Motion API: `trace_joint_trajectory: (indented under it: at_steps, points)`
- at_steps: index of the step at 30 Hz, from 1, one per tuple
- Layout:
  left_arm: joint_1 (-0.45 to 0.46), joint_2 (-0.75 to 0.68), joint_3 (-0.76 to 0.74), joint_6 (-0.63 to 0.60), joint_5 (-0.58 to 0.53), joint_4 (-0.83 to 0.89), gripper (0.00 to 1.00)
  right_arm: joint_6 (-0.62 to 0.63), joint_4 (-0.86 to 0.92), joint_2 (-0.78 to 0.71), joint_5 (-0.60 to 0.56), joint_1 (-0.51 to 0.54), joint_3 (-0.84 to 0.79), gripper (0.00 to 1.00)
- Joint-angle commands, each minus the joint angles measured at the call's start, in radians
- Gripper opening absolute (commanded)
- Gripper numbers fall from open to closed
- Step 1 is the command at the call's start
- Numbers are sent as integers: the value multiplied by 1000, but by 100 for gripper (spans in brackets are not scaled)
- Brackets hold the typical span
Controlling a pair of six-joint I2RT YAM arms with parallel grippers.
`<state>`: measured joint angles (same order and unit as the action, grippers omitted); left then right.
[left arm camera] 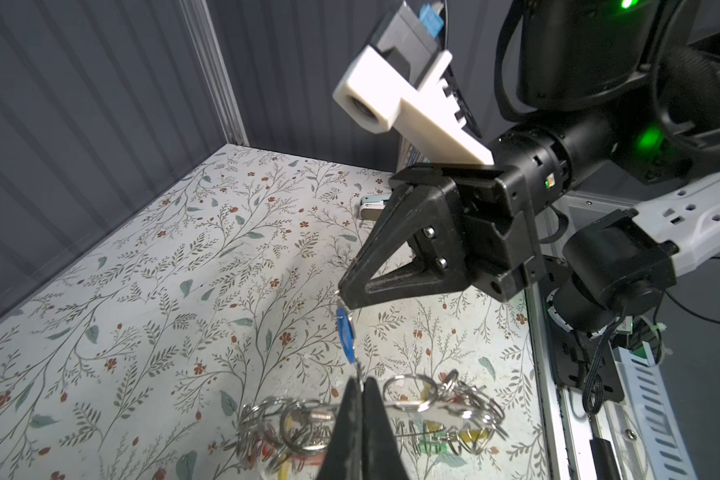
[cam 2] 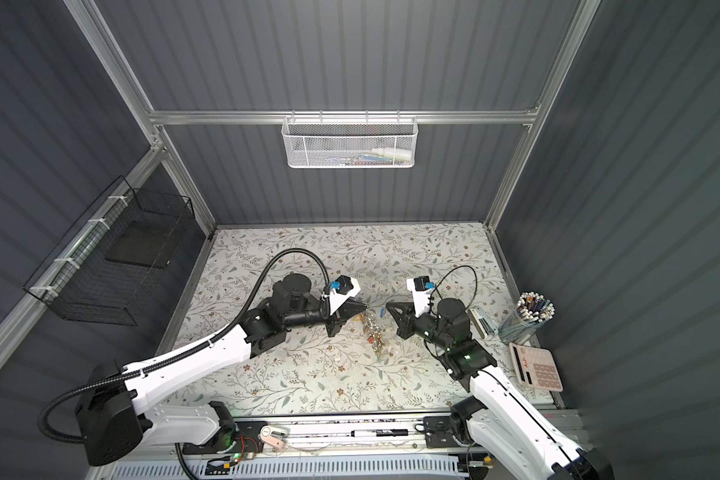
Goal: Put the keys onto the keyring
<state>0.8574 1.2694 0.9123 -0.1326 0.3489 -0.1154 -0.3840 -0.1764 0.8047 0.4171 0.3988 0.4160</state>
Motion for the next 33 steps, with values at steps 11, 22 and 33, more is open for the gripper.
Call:
trace_joint_trajectory:
  at_steps: [11, 22, 33]
  points:
    - [-64, -235, -117, 143, -57, -82, 0, -148, -30, 107, -221, 15, -169, 0]
    - [-63, -245, -114, 143, -37, -84, 0, -154, -208, 306, -279, 74, -186, 0]
    - [-63, -247, -108, 145, -34, -84, 0, -165, -264, 431, -293, 80, -193, 0]
